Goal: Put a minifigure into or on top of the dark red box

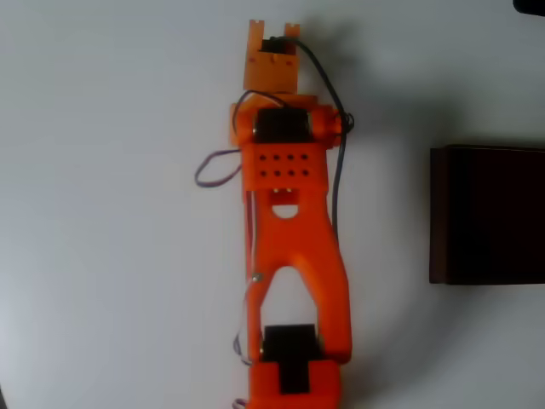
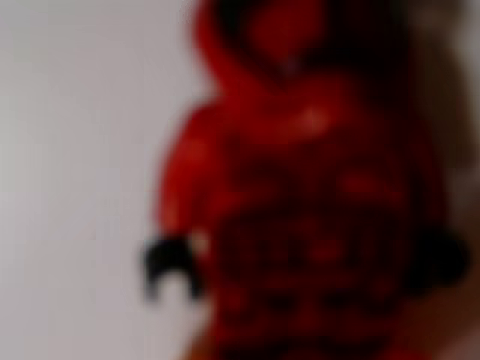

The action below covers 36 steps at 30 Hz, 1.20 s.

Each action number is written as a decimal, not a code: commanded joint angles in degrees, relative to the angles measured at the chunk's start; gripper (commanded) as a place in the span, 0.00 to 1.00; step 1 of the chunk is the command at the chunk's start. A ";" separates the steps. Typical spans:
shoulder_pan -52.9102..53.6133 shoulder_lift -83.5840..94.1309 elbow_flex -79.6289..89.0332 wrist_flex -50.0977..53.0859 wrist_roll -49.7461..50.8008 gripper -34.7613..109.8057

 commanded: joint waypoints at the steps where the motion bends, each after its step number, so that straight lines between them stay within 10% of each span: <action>1: -0.97 0.44 -3.60 1.76 0.70 0.27; 16: 6.50 4.31 -21.09 23.99 -16.17 0.28; 36: 28.48 51.50 21.97 18.81 -39.73 0.27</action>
